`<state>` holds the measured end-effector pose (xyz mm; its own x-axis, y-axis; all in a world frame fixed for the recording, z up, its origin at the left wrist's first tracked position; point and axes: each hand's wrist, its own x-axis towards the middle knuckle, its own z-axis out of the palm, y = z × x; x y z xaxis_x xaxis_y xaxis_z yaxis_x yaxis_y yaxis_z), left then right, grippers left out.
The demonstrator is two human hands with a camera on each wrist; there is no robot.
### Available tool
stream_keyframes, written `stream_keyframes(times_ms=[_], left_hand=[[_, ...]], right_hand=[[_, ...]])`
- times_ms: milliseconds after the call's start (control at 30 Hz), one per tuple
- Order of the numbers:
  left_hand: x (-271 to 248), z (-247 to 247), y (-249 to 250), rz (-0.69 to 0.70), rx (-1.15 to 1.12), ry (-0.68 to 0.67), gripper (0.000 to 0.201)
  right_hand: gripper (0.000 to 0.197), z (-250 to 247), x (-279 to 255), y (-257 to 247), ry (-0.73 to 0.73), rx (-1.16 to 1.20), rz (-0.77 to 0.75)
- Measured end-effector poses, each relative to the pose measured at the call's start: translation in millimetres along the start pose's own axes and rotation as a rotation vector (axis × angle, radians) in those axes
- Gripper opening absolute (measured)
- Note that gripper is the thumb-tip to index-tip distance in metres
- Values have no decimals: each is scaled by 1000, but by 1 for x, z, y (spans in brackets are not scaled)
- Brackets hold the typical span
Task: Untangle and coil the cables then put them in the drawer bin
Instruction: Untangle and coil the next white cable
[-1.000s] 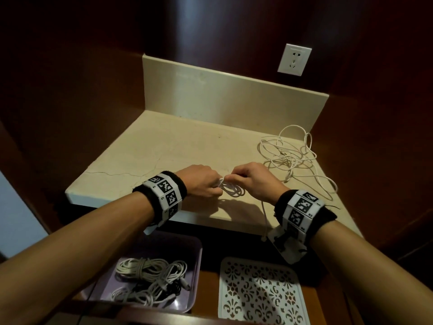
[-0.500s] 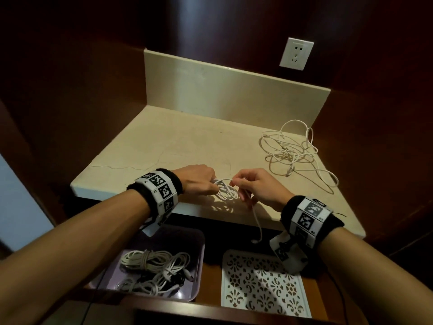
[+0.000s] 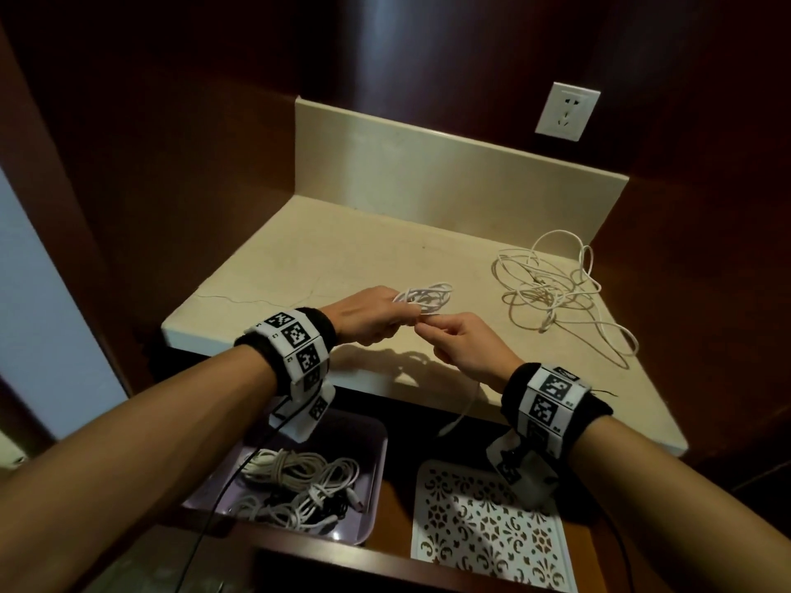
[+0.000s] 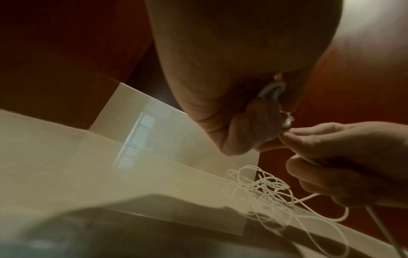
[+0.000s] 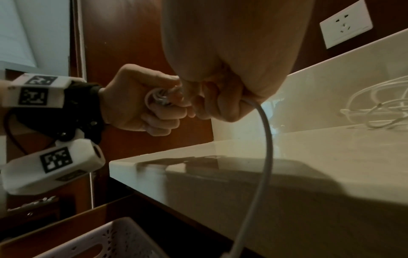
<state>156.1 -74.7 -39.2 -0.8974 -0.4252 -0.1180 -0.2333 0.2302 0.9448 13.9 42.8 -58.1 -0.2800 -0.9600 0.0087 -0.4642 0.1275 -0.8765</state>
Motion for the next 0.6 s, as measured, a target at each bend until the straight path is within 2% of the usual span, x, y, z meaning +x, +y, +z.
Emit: stream_keyframes(times_ms=[100,233,367,500,600], left_hand=[[4,-1,0,-32,113,45,29],[10,0,3,-35,434,120,29],[15,-2,3,-83,729,68,21],[19,-2,7,-90,972,-13,20],[20,0,9,-24,1074,-34,20]], right_hand=[[24,-3,3,-2,-15,-223,-27],[25,-9,2,-12,-43,-519,-86],[24,-17,3,-20,-43,-799,-131],[22,-28,10,-25,49,-867,-175],[22,-28,18,-29,65,-877,-242]])
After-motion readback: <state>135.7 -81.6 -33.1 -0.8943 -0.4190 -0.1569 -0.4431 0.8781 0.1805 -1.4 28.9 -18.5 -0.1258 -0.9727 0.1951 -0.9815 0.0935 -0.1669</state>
